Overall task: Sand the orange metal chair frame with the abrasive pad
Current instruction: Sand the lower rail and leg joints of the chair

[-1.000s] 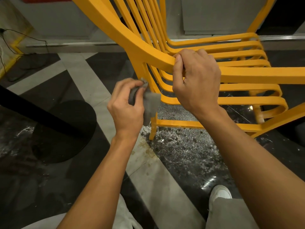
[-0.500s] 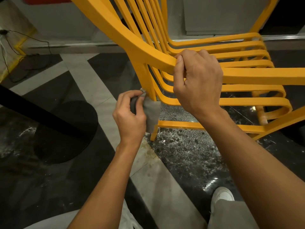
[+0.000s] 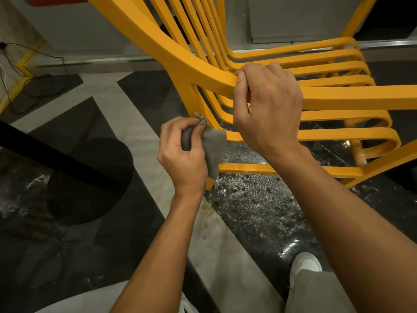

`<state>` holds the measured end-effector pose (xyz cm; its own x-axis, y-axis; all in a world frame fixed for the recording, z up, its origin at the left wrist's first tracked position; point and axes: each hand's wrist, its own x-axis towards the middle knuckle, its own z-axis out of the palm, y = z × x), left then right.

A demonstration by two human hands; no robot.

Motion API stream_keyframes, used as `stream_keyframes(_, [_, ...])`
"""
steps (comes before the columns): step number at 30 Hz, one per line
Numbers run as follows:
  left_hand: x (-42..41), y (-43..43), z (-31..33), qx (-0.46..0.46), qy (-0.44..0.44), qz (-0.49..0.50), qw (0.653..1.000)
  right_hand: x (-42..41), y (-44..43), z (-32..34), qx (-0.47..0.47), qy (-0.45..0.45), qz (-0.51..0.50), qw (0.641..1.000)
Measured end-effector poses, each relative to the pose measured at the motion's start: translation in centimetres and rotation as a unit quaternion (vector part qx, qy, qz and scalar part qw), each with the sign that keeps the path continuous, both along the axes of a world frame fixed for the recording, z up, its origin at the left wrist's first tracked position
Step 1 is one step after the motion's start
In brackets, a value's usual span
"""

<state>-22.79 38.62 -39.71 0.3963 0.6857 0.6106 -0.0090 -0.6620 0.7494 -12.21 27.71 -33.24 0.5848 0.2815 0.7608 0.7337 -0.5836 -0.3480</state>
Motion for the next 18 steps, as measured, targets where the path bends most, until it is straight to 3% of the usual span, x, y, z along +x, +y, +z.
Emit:
stream_keyframes(10, [-0.3,0.6,-0.3,0.004,0.006,0.008,1.0,0.1,0.2,-0.1,0.006,-0.002,-0.005,1.0])
stream_keyframes(14, [-0.7,0.0,-1.4,-0.04,0.037,-0.005,0.999,0.0,0.3,-0.1,0.003,-0.005,-0.013,1.0])
stream_keyframes(18, [0.0,0.0,-0.5,-0.033,0.0,0.014,0.999,0.0,0.3,-0.2,-0.002,-0.011,-0.014,1.0])
